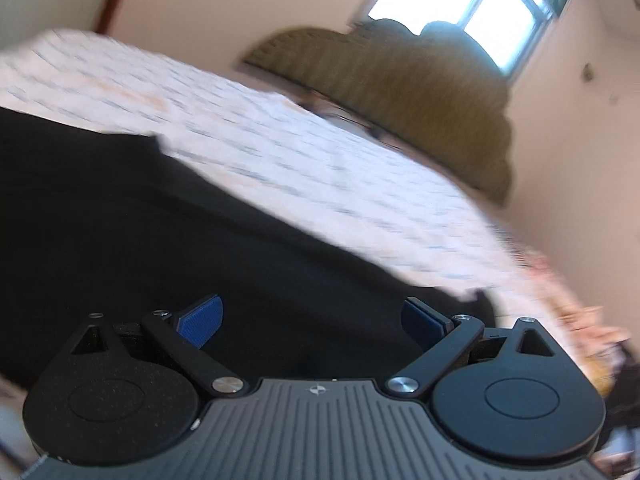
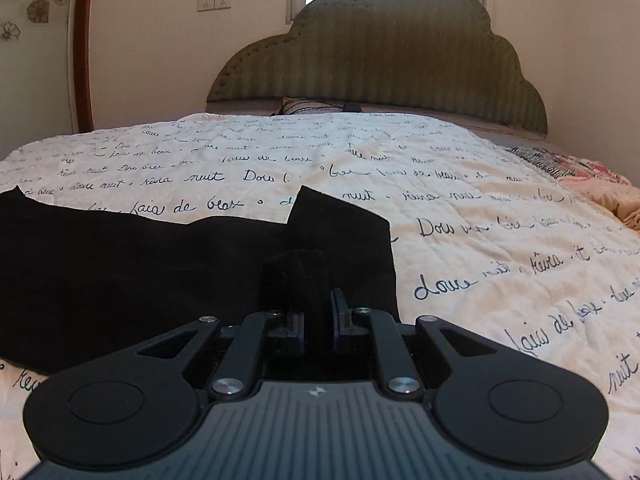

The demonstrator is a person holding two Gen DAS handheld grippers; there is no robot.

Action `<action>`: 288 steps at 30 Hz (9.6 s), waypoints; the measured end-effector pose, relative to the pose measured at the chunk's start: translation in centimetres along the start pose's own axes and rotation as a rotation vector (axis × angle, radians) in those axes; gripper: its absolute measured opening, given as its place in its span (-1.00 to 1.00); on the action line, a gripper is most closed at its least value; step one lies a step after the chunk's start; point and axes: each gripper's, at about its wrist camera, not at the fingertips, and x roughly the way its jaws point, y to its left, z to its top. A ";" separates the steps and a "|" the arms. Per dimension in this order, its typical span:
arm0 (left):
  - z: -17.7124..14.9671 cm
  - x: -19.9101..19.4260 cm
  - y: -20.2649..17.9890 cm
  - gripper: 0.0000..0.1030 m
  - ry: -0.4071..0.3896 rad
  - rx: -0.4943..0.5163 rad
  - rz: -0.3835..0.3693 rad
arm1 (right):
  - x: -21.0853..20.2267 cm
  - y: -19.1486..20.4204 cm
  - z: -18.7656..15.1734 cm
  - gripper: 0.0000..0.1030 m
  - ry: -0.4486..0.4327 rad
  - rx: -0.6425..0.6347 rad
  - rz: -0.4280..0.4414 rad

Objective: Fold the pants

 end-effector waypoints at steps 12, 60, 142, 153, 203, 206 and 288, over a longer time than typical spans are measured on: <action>0.9 14.3 -13.7 0.88 0.424 -0.093 -0.340 | -0.9 -1.3 -0.2 -0.77 -0.057 0.083 0.053; 4.1 1.7 12.0 -0.70 0.073 -0.171 -0.005 | -0.3 -8.8 -1.4 0.38 -0.050 0.586 0.224; 1.6 -0.2 7.7 0.83 0.033 0.129 -0.184 | -6.9 8.2 0.9 -0.24 0.010 -0.392 0.310; 1.8 -0.2 8.5 0.84 0.028 0.100 -0.206 | 7.1 1.1 7.4 0.48 0.341 0.470 0.656; 1.7 -1.7 7.8 0.81 -0.016 0.144 -0.146 | 5.2 7.3 0.9 -0.60 0.253 0.351 0.713; 1.5 -6.1 8.7 0.84 -0.166 0.172 -0.083 | 5.0 7.2 0.8 -0.60 0.243 0.342 0.706; 6.1 -10.7 13.4 -0.55 -0.190 0.346 0.499 | 8.0 31.6 5.6 0.56 0.548 0.500 1.134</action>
